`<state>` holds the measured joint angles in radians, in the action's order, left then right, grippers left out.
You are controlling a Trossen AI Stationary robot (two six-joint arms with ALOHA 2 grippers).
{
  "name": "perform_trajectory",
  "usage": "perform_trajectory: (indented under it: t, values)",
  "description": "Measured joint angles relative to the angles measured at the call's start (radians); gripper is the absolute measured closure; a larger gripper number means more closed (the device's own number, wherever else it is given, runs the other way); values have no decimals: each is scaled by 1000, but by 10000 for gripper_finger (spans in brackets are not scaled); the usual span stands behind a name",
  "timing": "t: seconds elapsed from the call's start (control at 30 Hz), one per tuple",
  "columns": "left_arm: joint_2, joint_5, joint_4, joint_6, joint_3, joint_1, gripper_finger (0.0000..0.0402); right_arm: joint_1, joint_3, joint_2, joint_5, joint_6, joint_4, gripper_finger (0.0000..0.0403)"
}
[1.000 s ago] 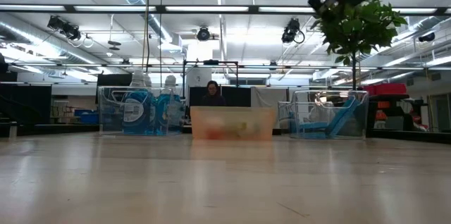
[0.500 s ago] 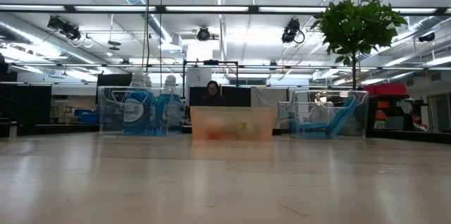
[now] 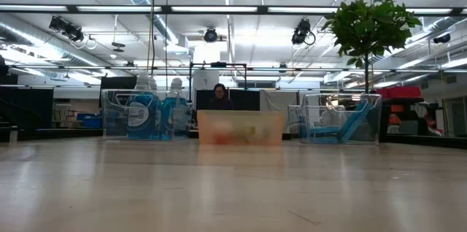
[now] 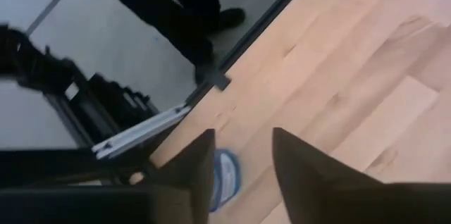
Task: Pick & Place Kitchen Sink Supplies
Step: Put the dish soap into the left transparent bin
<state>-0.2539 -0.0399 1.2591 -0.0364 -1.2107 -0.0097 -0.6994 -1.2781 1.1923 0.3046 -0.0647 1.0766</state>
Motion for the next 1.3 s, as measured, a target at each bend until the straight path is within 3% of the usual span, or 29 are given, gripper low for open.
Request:
perform_trajectory:
  t: [0.23,0.5,1.0,1.3]
  values:
    - [0,0,0,0,0,0,378,-86,0,0,-23,77,59,173]
    - [0,0,0,0,0,0,378,-196,10,0,-160,101,87,113]
    - [0,0,0,0,0,0,378,-381,147,0,-189,45,-62,111]
    - [0,0,0,0,0,0,378,-450,237,0,-307,-63,-106,115]
